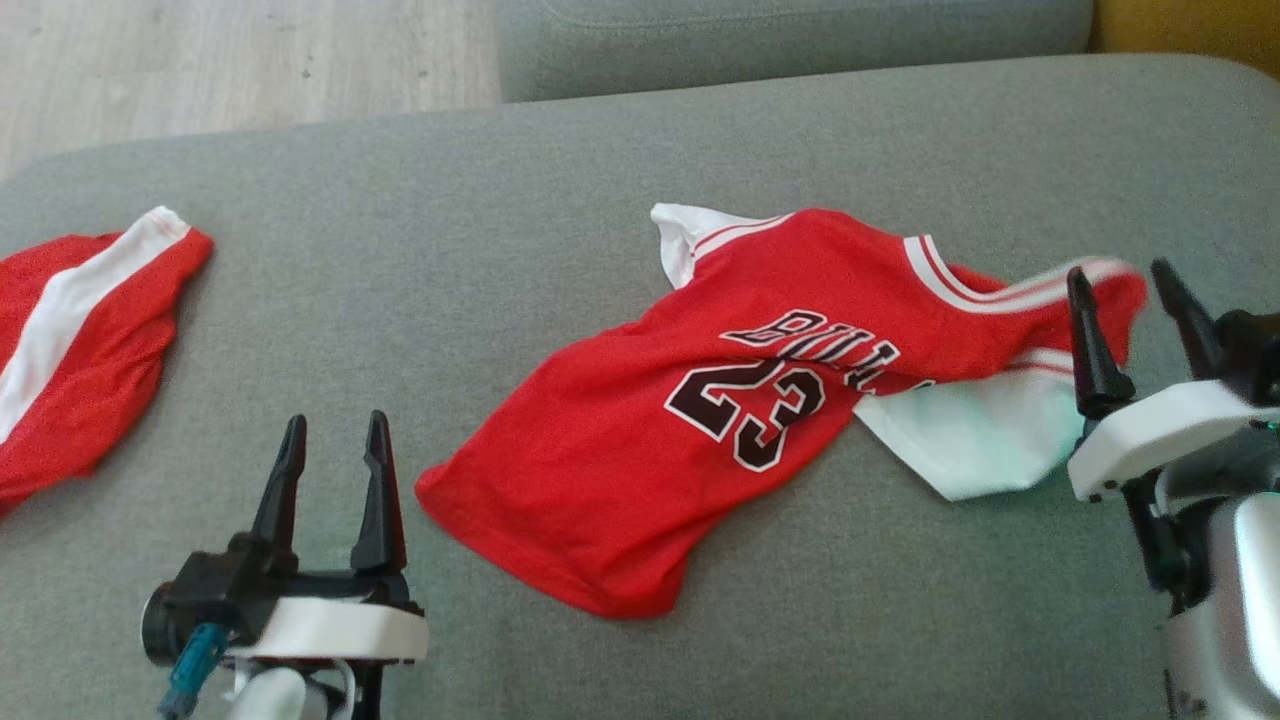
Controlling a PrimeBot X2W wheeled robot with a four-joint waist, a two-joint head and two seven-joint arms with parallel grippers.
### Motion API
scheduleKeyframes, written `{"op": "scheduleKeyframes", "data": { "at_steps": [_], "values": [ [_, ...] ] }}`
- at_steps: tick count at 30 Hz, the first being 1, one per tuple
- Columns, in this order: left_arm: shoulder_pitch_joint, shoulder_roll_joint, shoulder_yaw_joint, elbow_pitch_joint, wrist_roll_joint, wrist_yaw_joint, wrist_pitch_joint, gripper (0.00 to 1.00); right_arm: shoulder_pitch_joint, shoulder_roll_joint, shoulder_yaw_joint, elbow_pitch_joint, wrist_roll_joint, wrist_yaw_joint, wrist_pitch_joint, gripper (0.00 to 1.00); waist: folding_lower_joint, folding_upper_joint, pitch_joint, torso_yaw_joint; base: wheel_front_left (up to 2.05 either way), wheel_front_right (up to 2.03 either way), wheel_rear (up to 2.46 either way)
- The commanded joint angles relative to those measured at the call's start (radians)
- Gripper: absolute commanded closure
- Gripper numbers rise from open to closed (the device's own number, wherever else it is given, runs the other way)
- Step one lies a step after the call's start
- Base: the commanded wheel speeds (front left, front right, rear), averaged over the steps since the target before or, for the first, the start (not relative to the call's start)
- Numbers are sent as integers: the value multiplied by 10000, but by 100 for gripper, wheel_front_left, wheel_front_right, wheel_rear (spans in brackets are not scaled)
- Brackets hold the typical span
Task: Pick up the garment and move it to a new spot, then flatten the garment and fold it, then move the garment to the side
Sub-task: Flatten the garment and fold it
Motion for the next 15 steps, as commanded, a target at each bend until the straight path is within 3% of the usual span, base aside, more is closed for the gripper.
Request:
{"op": "scheduleKeyframes", "data": {
  "at_steps": [1,7,15],
  "values": [
    [-413,27,309,-223,108,-64,-97,0,105,240,179,-582,-612,77,-666,0,0,0,-139,99,0,0,0],
    [-264,-51,259,-185,168,-106,-97,0,798,680,184,-714,-1451,77,-1542,0,0,0,-338,181,0,0,0],
    [-110,-218,-194,314,243,-252,60,0,1862,1023,701,-706,-1173,77,-1673,0,0,0,-376,152,0,0,0]
  ]
}}
